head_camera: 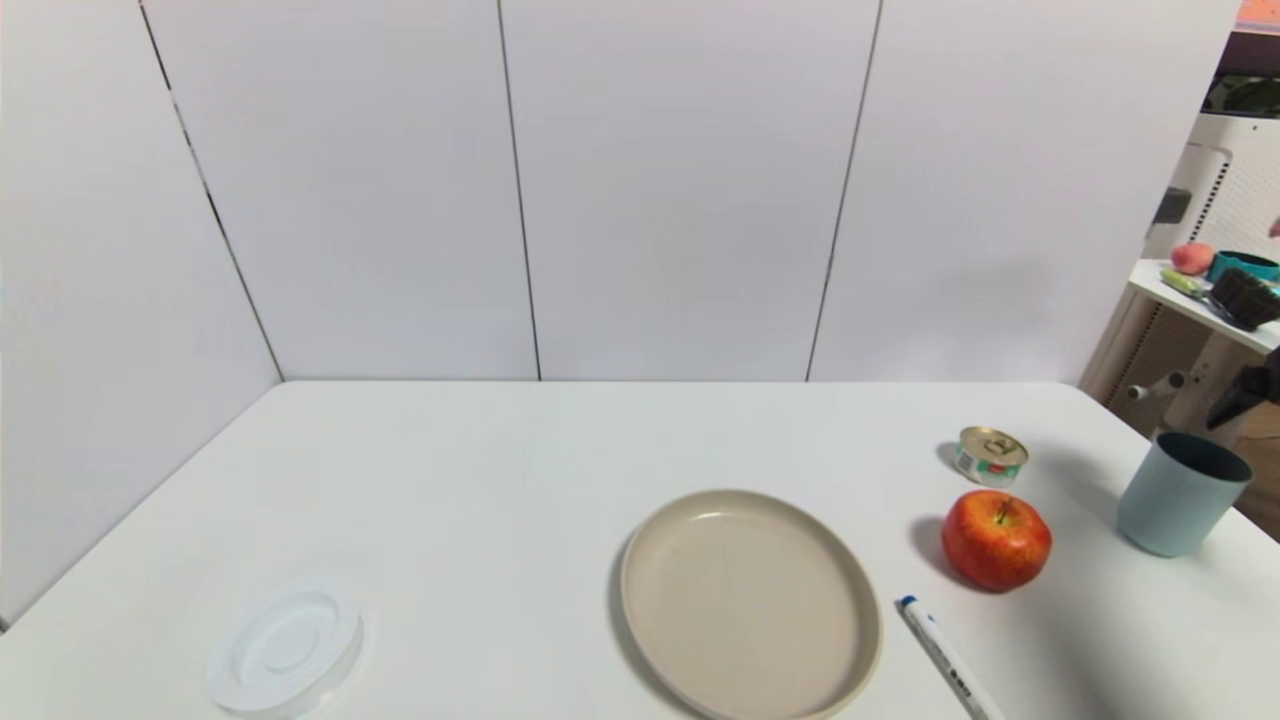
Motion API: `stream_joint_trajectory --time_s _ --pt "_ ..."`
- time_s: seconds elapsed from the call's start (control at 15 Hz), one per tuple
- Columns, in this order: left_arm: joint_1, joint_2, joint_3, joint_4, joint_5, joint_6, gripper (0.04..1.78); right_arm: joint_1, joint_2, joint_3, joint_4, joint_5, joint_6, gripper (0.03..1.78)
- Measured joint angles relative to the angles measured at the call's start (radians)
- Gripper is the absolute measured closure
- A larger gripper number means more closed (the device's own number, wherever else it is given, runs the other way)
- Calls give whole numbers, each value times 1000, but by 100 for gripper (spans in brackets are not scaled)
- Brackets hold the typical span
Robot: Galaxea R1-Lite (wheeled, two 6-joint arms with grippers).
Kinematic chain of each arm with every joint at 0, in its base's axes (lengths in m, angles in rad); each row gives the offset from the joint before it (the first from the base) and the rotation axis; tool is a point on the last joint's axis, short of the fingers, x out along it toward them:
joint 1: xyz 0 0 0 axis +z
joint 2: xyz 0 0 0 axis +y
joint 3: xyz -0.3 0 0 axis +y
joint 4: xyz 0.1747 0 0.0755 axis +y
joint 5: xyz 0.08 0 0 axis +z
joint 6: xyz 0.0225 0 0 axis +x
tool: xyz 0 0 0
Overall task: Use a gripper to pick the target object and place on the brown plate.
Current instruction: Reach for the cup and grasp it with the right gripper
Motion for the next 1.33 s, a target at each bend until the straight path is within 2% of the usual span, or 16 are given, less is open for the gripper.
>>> stream_joint_trajectory --time_s 0.87,1.0,1.13,1.33 --pt "0 0 0 0 0 0 13 -5 158 6 -6 -1 -2 12" --pt "0 0 0 0 0 0 13 -5 171 8 -5 0 -2 50" --pt "0 0 0 0 0 0 13 -4 177 18 -5 1 -6 77" --pt "0 0 0 0 0 0 13 -4 176 46 -4 1 -13 108"
